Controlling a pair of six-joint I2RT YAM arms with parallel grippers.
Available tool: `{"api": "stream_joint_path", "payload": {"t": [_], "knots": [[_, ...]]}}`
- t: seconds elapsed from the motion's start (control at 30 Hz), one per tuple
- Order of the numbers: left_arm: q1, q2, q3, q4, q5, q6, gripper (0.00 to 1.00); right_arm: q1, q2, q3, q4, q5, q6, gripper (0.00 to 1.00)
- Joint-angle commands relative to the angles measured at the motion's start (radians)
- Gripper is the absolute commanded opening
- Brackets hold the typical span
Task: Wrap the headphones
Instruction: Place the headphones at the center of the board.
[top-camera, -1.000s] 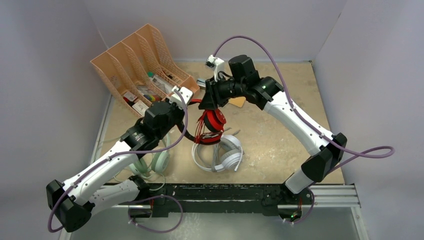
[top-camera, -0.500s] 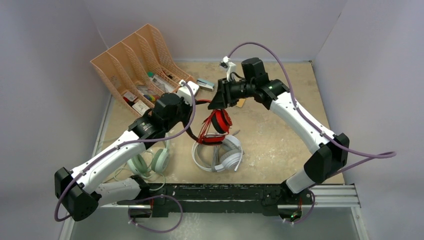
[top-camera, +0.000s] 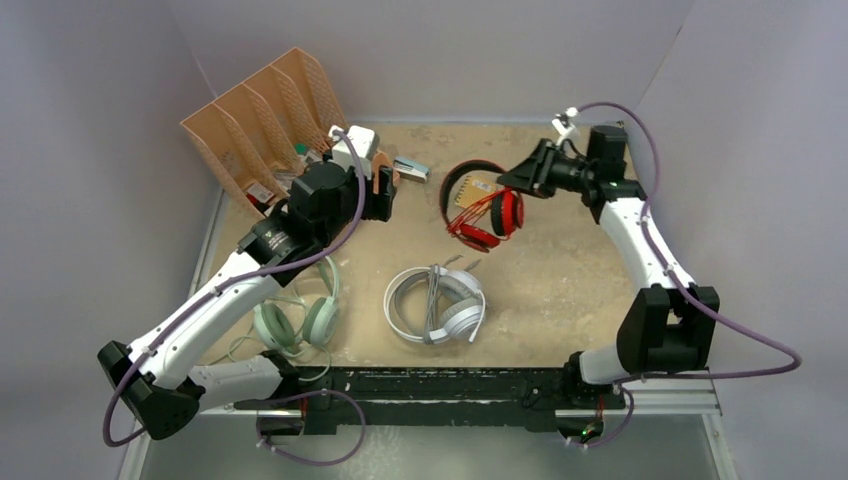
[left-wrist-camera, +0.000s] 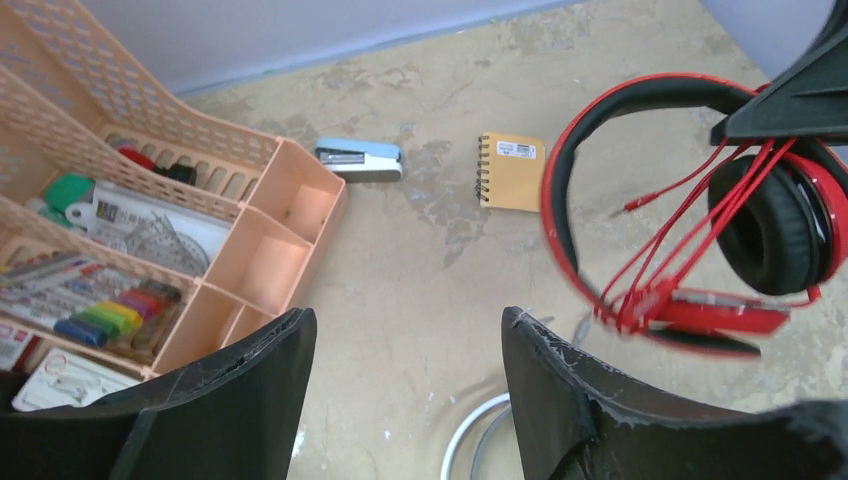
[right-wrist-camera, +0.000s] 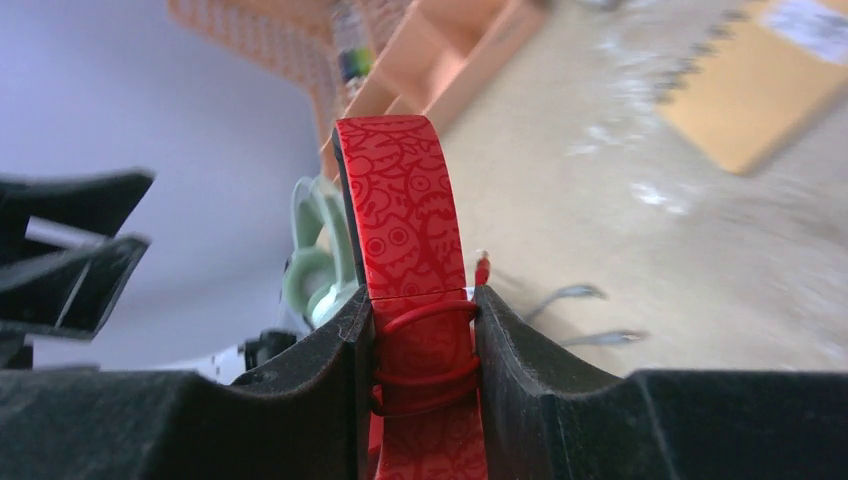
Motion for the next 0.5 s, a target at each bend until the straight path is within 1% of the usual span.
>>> {"api": "stream_joint_path", "payload": {"t": [0.0,0.07,0.2,0.33,0.37,0.4,0.47], "knots": [[0.017,-0.048,0.013,-0.058,-0.009,-0.101,0.67,-0.187,0.013,-0.118,0.175,-0.099,0.076,0.00],[0.018,-0.066,-0.014,-0.061,0.017,-0.123,0.66,-0.246,0.052,-0.170,0.234,-0.128,0.087,0.00],[0.018,-0.121,-0.095,-0.033,0.063,-0.167,0.65,-0.321,0.144,-0.233,0.283,-0.139,0.056,0.00],[0.018,-0.167,-0.164,-0.001,0.120,-0.215,0.65,-0.379,0.230,-0.309,0.448,-0.184,0.080,0.00],[0.018,-0.174,-0.175,0.000,0.131,-0.223,0.64,-0.386,0.249,-0.318,0.468,-0.190,0.074,0.00],[0.018,-0.181,-0.184,0.001,0.140,-0.232,0.64,-0.393,0.265,-0.317,0.460,-0.183,0.048,0.00],[0.018,-0.193,-0.199,0.000,0.159,-0.243,0.63,-0.410,0.299,-0.295,0.391,-0.157,-0.030,0.00]]}}
